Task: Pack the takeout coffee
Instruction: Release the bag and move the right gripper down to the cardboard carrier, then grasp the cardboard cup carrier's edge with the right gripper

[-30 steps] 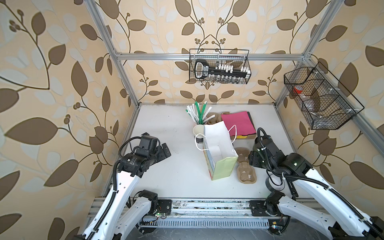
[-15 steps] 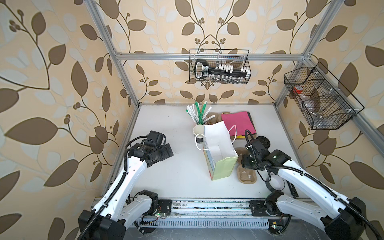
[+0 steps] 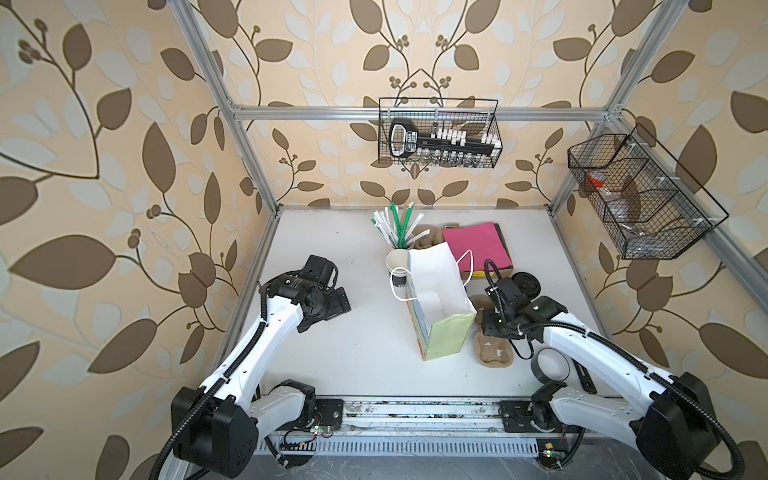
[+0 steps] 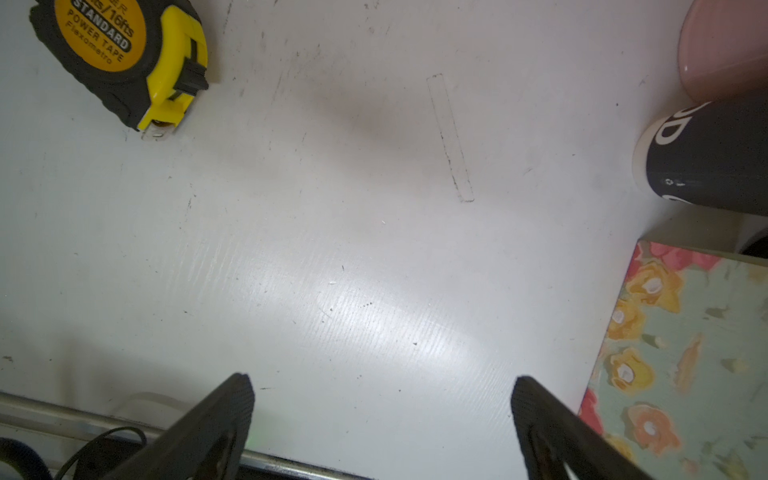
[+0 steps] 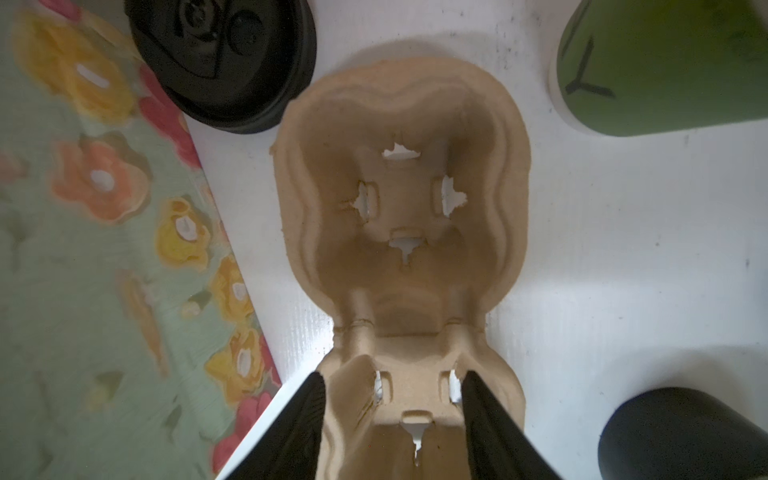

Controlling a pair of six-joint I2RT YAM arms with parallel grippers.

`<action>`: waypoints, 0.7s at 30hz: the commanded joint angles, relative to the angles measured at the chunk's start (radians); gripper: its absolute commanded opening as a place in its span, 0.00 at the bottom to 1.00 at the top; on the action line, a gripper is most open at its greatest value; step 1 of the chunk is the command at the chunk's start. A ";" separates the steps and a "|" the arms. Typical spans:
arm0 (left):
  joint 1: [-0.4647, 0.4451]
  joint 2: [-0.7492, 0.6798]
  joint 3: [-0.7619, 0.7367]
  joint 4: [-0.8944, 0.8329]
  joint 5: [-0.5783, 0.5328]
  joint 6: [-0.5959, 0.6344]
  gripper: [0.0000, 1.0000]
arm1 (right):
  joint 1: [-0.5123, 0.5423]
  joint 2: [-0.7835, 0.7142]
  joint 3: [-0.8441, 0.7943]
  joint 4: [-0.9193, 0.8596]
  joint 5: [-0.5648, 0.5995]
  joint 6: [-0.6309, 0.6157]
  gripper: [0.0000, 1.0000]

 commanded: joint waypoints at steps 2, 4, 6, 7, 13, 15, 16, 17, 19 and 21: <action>-0.010 -0.024 0.029 -0.028 0.002 0.005 0.99 | -0.008 0.019 -0.014 0.015 0.004 -0.010 0.54; -0.010 -0.028 0.028 -0.028 0.000 0.005 0.99 | -0.010 0.030 -0.020 0.023 0.007 -0.012 0.54; -0.010 -0.030 0.027 -0.027 -0.001 0.004 0.99 | -0.011 0.041 -0.026 0.036 0.006 -0.013 0.53; -0.010 -0.033 0.027 -0.027 -0.003 0.004 0.99 | -0.010 0.050 -0.026 0.039 0.003 -0.014 0.53; -0.010 -0.032 0.026 -0.024 0.001 0.007 0.99 | -0.013 0.073 -0.029 0.051 0.016 -0.016 0.50; -0.010 -0.029 0.026 -0.024 0.009 0.010 0.99 | -0.012 0.081 -0.032 0.050 0.031 -0.014 0.50; -0.010 -0.027 0.026 -0.022 0.014 0.012 0.99 | -0.011 0.085 -0.033 0.052 0.032 -0.013 0.50; -0.010 -0.025 0.026 -0.020 0.018 0.014 0.99 | -0.012 0.086 -0.032 0.054 0.032 -0.013 0.50; -0.010 -0.023 0.028 -0.020 0.026 0.021 0.99 | -0.012 0.091 -0.032 0.057 0.043 -0.011 0.50; -0.010 -0.022 0.029 -0.018 0.048 0.035 0.99 | -0.012 0.096 -0.036 0.063 0.049 -0.011 0.49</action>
